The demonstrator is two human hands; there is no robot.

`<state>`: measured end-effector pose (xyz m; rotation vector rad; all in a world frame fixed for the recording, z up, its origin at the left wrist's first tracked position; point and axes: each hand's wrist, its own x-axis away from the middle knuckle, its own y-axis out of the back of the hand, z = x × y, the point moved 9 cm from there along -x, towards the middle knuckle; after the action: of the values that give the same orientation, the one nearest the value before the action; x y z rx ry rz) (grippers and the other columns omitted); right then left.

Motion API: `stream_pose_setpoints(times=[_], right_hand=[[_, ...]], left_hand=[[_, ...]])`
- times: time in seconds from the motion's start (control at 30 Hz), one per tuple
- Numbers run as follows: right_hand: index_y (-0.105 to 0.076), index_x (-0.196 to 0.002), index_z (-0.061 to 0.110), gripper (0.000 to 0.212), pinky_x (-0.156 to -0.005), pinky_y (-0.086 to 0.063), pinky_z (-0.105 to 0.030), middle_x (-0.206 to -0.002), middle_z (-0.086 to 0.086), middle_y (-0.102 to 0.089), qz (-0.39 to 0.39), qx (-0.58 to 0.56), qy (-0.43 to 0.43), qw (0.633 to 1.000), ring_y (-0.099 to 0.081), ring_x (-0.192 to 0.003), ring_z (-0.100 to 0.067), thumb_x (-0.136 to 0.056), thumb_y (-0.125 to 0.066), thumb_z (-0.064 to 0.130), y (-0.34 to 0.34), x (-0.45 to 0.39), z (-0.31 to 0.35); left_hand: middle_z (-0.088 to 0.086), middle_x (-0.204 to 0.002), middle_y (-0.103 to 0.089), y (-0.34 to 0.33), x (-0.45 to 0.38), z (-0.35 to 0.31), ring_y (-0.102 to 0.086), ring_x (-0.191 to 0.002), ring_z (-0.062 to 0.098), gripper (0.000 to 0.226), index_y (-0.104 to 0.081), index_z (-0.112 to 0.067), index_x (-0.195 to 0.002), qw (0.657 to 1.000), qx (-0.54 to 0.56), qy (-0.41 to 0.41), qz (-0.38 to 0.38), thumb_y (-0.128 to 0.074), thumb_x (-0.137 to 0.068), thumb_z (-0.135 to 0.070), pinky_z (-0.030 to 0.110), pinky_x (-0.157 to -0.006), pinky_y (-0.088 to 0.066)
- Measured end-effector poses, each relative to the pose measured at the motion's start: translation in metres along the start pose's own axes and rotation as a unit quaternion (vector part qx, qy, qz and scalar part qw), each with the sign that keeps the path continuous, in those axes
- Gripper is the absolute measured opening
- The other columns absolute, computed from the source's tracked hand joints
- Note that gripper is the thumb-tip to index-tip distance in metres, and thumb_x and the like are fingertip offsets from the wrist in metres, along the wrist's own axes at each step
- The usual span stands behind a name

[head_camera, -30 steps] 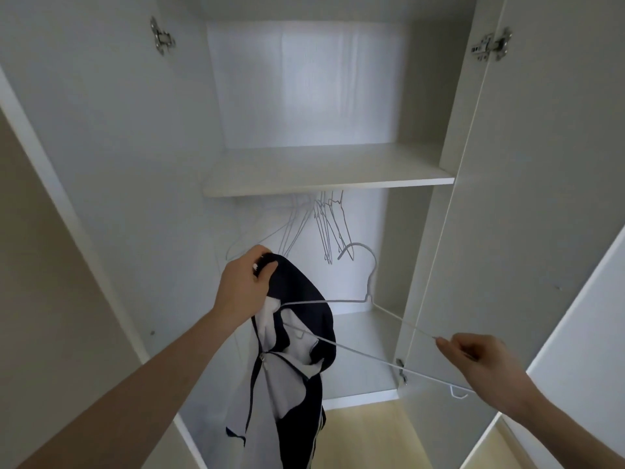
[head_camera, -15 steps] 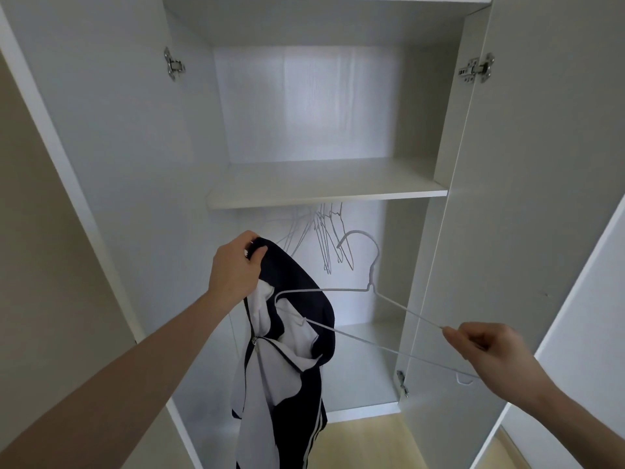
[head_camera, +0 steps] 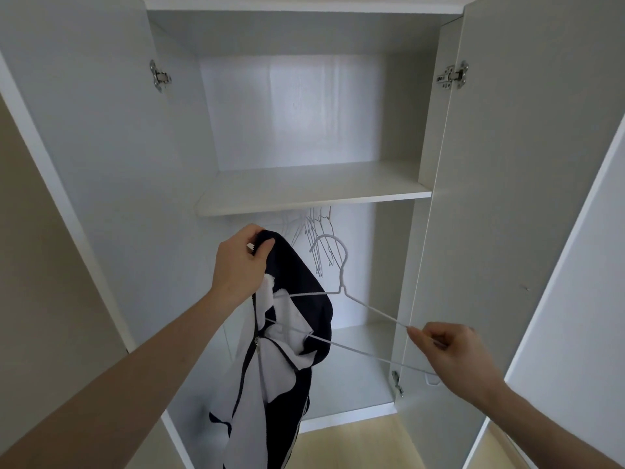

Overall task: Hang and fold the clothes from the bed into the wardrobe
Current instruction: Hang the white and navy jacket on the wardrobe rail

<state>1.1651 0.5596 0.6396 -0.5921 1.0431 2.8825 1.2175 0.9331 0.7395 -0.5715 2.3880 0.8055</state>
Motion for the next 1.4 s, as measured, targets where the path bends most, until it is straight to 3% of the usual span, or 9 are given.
stream_pose_setpoints(times=[0.2,0.37,0.53,0.77,0.93,1.03,1.13,1.27,1.4], right_hand=[[-0.03,-0.056,0.018,0.057,-0.053,-0.024,-0.022,-0.055,0.005,-0.024,0.024,-0.079,-0.071,0.994,-0.024,-0.053,-0.011,-0.096,-0.066,0.038,-0.048,0.002,-0.008],[-0.026,-0.064,0.005,0.061,-0.05,-0.024,-0.017,-0.065,-0.009,-0.019,-0.036,-0.247,-0.129,0.96,-0.021,-0.059,-0.017,-0.095,-0.066,0.041,-0.068,0.006,-0.018],[-0.028,-0.064,-0.001,0.065,-0.052,-0.021,-0.026,-0.067,-0.014,-0.017,-0.056,-0.318,-0.112,0.94,-0.017,-0.06,-0.028,-0.091,-0.068,0.043,-0.07,0.012,-0.015],[-0.029,-0.059,-0.001,0.065,-0.052,-0.022,-0.023,-0.063,-0.017,-0.016,-0.085,-0.331,-0.051,0.938,-0.017,-0.06,-0.028,-0.088,-0.066,0.043,-0.047,0.003,0.003],[-0.05,-0.06,-0.002,0.067,-0.056,-0.031,-0.023,-0.059,-0.016,-0.028,-0.069,-0.336,-0.043,0.938,-0.03,-0.055,-0.024,-0.088,-0.066,0.056,-0.036,-0.006,-0.001],[-0.078,-0.09,0.004,0.058,-0.075,-0.045,-0.027,-0.072,-0.005,-0.064,-0.004,-0.401,-0.115,0.909,-0.056,-0.072,-0.015,-0.102,-0.044,0.049,-0.045,-0.018,-0.026],[-0.075,-0.114,0.012,0.055,-0.091,-0.045,-0.039,-0.115,-0.007,-0.075,0.023,-0.458,-0.252,0.852,-0.061,-0.099,-0.024,-0.11,-0.027,0.038,-0.073,-0.001,-0.067],[-0.065,-0.125,0.025,0.04,-0.085,-0.053,-0.032,-0.129,0.004,-0.067,0.177,-0.336,-0.319,0.868,-0.064,-0.112,-0.019,-0.103,-0.046,0.052,-0.142,0.041,-0.069],[-0.067,-0.117,0.027,0.051,-0.073,-0.058,-0.023,-0.105,0.011,-0.073,0.24,-0.293,-0.319,0.869,-0.07,-0.093,-0.009,-0.086,-0.065,0.067,-0.186,0.043,-0.035]], left_hand=[[-0.016,-0.091,-0.074,-0.006,0.008,-0.047,-0.073,-0.078,0.006,0.003,-0.07,-0.022,-0.098,0.99,0.139,0.018,0.028,-0.067,-0.097,-0.02,0.014,-0.064,-0.054],[-0.001,-0.089,-0.073,-0.032,0.044,-0.068,-0.074,-0.074,0.018,0.009,-0.065,-0.021,-0.091,0.96,0.204,0.071,0.181,-0.067,-0.098,-0.015,0.032,-0.061,-0.06],[-0.015,-0.097,-0.069,-0.034,0.072,-0.095,-0.068,-0.092,0.005,0.013,-0.067,-0.038,-0.091,0.942,-0.036,-0.083,0.324,-0.074,-0.086,-0.048,0.031,-0.083,-0.057],[-0.017,-0.121,-0.064,-0.002,0.017,-0.114,-0.057,-0.117,0.011,0.032,-0.063,-0.03,-0.121,0.927,-0.21,-0.237,0.199,-0.064,-0.091,-0.04,0.04,-0.109,-0.037],[-0.008,-0.075,-0.056,-0.016,-0.002,-0.104,-0.051,-0.07,0.015,0.026,-0.062,-0.02,-0.084,0.911,-0.219,-0.268,0.223,-0.058,-0.098,-0.041,0.034,-0.066,-0.041],[-0.007,-0.073,-0.054,-0.014,-0.011,-0.111,-0.05,-0.068,0.015,0.03,-0.062,-0.017,-0.083,0.911,-0.207,-0.295,0.199,-0.052,-0.098,-0.042,0.033,-0.065,-0.04],[-0.005,-0.072,-0.051,-0.011,-0.02,-0.112,-0.05,-0.068,0.017,0.029,-0.06,-0.015,-0.081,0.923,-0.184,-0.281,0.19,-0.054,-0.099,-0.038,0.035,-0.063,-0.04],[-0.005,-0.07,-0.048,-0.011,-0.027,-0.114,-0.049,-0.068,0.018,0.03,-0.057,-0.015,-0.079,0.926,-0.179,-0.28,0.18,-0.055,-0.099,-0.037,0.035,-0.063,-0.04],[-0.003,-0.072,-0.05,-0.013,-0.029,-0.113,-0.049,-0.069,0.019,0.026,-0.059,-0.015,-0.08,0.928,-0.181,-0.27,0.184,-0.06,-0.101,-0.03,0.037,-0.064,-0.042]])
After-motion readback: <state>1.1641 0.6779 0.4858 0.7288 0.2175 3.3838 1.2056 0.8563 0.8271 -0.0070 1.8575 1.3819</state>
